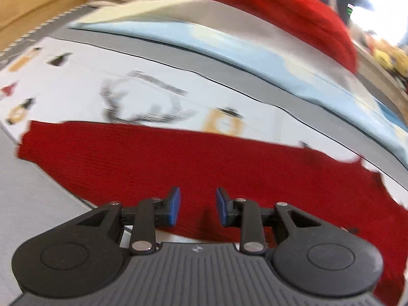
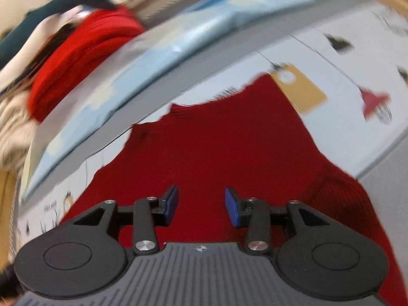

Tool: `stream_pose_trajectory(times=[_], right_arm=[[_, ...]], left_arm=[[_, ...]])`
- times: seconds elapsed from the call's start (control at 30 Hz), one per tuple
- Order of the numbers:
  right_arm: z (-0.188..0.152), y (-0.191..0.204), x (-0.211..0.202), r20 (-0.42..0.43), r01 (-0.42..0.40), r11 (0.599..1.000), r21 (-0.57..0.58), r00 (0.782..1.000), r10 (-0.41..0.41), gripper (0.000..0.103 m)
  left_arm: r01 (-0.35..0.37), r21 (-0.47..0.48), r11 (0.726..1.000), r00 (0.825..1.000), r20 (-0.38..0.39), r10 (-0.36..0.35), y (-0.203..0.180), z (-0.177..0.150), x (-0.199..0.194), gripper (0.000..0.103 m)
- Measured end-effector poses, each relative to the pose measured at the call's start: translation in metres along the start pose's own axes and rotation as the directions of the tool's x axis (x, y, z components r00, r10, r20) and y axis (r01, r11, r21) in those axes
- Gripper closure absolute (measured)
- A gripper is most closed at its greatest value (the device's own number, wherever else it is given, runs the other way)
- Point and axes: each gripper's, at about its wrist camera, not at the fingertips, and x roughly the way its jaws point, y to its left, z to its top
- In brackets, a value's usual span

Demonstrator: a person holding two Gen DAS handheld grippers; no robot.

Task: Fold small clothes

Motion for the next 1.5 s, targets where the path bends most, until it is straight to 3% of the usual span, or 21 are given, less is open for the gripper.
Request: stream_pose_trajectory(times=[0.1, 0.17, 0.37, 0.53, 0.63, 0.73, 0.9, 0.93, 1.03, 1.13, 1.2, 1.27, 1.33, 1.4, 1.5], right_arm=[[-0.004, 0.015, -0.002, 0.009, 0.006, 0.997, -0.076, 1.0, -0.005, 0.058], [-0.006, 0.02, -0.001, 0.0, 0.002, 0.995, -0.096, 1.0, -0.002, 0.058], [-0.009, 0.03, 0.002, -0.021, 0.008, 0.992, -0.128, 1.0, -0.011, 0.058], [-0.01, 0.032, 0.003, -0.023, 0.007, 0.991, -0.134, 1.0, -0.01, 0.058], [-0.009, 0.031, 0.003, -0.027, 0.008, 0.992, -0.127, 1.0, -0.011, 0.058], [-0.007, 0.028, 0.001, -0.008, 0.024, 0.994, -0.111, 1.0, -0.025, 0.058], [-0.002, 0.015, 0.002, 0.003, 0.048, 0.996, -0.074, 0.999, -0.048, 0.058], [-0.001, 0.013, 0.003, 0.001, 0.049, 0.996, -0.068, 0.999, -0.049, 0.058], [-0.001, 0.009, 0.003, -0.003, 0.051, 0.997, -0.064, 0.999, -0.052, 0.058], [0.0, 0.006, 0.002, -0.002, 0.051, 0.997, -0.066, 0.999, -0.052, 0.058], [0.0, 0.005, 0.001, -0.002, 0.051, 0.997, -0.065, 0.999, -0.052, 0.058], [0.001, 0.001, -0.001, 0.0, 0.051, 0.997, -0.062, 0.999, -0.051, 0.058], [0.001, -0.002, -0.003, -0.002, 0.05, 0.997, -0.062, 0.999, -0.05, 0.058], [0.001, -0.006, -0.004, -0.004, 0.053, 0.997, -0.062, 0.999, -0.053, 0.058], [0.002, -0.011, -0.005, -0.004, 0.058, 0.997, -0.054, 0.998, -0.058, 0.058]], left_arm=[[-0.038, -0.073, 0.997, 0.999, -0.008, 0.038, 0.033, 0.009, 0.005, 0.069], [-0.042, -0.125, 0.991, 0.999, -0.005, 0.042, 0.051, 0.013, 0.008, 0.064], [-0.032, -0.287, 0.957, 0.999, -0.035, 0.023, 0.101, 0.02, 0.013, 0.061], [-0.041, -0.431, 0.901, 0.998, -0.068, 0.013, 0.134, 0.017, 0.022, 0.061], [-0.087, -0.501, 0.861, 0.994, -0.096, 0.045, 0.148, 0.012, 0.029, 0.061], [-0.081, -0.557, 0.827, 0.993, -0.114, 0.02, 0.157, 0.006, 0.037, 0.061], [-0.074, -0.576, 0.814, 0.994, -0.113, 0.011, 0.156, 0.005, 0.04, 0.061], [-0.08, -0.578, 0.812, 0.993, -0.114, 0.017, 0.156, 0.004, 0.039, 0.065], [-0.111, -0.567, 0.816, 0.991, -0.125, 0.048, 0.154, 0.004, 0.038, 0.093], [-0.132, -0.565, 0.814, 0.988, -0.14, 0.063, 0.152, 0.004, 0.036, 0.094], [-0.152, -0.587, 0.795, 0.984, -0.164, 0.067, 0.153, 0.002, 0.035, 0.09], [-0.162, -0.614, 0.773, 0.983, -0.171, 0.07, 0.156, 0.0, 0.034, 0.076], [-0.166, -0.618, 0.769, 0.981, -0.18, 0.067, 0.157, -0.002, 0.038, 0.071], [-0.154, -0.625, 0.765, 0.983, -0.177, 0.053, 0.156, -0.004, 0.041, 0.071], [-0.136, -0.591, 0.795, 0.987, -0.151, 0.057, 0.146, -0.001, 0.039, 0.086]])
